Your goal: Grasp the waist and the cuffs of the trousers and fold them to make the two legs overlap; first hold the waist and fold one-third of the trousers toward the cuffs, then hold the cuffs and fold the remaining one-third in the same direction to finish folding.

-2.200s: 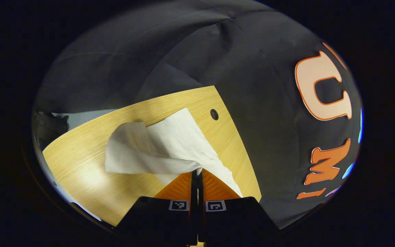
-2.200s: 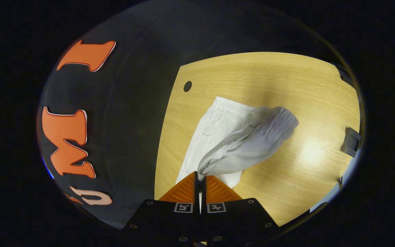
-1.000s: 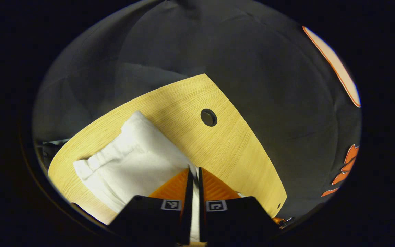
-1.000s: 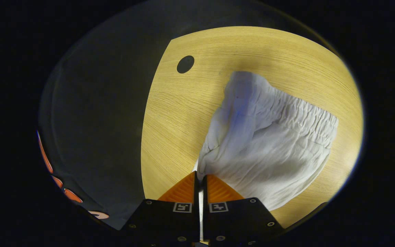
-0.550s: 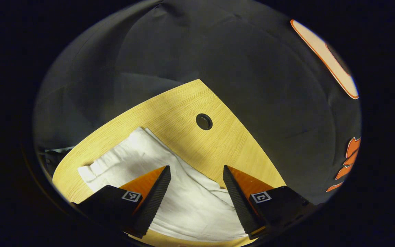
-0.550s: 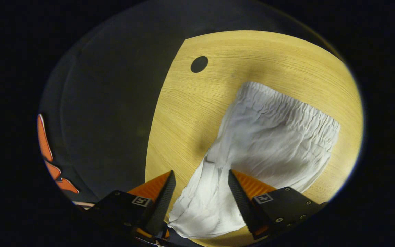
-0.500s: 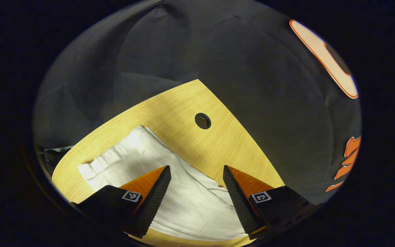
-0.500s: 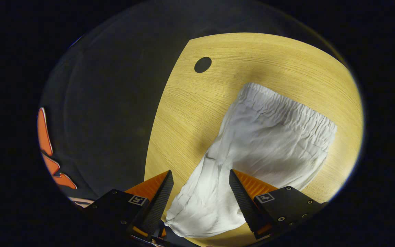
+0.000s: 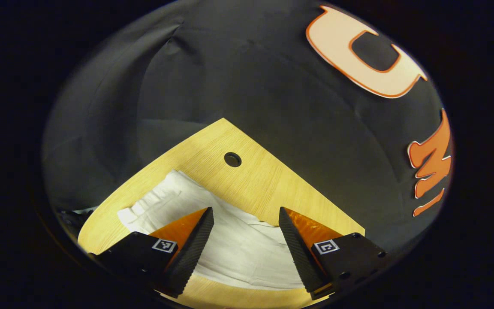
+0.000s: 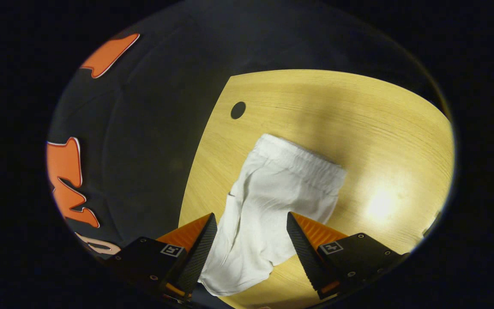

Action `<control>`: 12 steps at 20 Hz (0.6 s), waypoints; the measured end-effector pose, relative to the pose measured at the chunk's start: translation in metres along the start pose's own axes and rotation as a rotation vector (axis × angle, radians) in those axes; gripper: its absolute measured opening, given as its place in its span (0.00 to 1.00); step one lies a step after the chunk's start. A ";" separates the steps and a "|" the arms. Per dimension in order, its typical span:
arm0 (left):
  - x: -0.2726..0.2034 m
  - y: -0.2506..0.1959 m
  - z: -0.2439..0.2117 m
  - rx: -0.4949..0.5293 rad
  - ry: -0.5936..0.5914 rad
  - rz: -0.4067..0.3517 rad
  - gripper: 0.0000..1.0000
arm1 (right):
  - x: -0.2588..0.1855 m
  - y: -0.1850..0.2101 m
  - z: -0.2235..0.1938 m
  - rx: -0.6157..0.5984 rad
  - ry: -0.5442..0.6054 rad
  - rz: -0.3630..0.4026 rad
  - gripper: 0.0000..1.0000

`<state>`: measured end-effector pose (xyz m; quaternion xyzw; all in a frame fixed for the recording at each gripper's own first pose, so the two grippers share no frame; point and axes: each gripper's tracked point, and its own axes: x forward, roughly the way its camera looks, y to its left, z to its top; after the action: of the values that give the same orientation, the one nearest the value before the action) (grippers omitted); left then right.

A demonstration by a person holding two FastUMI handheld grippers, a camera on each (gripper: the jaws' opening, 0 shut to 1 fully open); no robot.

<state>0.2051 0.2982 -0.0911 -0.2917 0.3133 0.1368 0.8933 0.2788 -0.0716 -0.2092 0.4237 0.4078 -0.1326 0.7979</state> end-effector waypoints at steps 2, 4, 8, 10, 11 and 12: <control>-0.016 0.004 -0.003 0.042 -0.021 0.011 1.00 | -0.007 -0.020 0.009 0.023 -0.027 -0.019 0.98; -0.026 0.012 -0.005 0.080 -0.032 0.034 1.00 | -0.011 -0.043 0.016 0.054 -0.041 -0.050 0.98; -0.039 0.031 -0.021 0.103 -0.033 0.072 1.00 | -0.004 -0.066 0.019 0.093 -0.039 -0.081 0.98; -0.042 0.040 -0.025 0.117 -0.034 0.093 1.00 | 0.004 -0.068 0.021 0.097 -0.033 -0.093 0.98; -0.044 0.043 -0.027 0.122 -0.033 0.101 1.00 | 0.007 -0.068 0.021 0.104 -0.029 -0.093 0.98; -0.043 0.043 -0.029 0.122 -0.030 0.105 1.00 | 0.011 -0.068 0.023 0.111 -0.028 -0.094 0.98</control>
<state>0.1400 0.3119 -0.0999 -0.2176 0.3226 0.1686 0.9056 0.2606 -0.1290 -0.2491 0.4457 0.4080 -0.1982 0.7718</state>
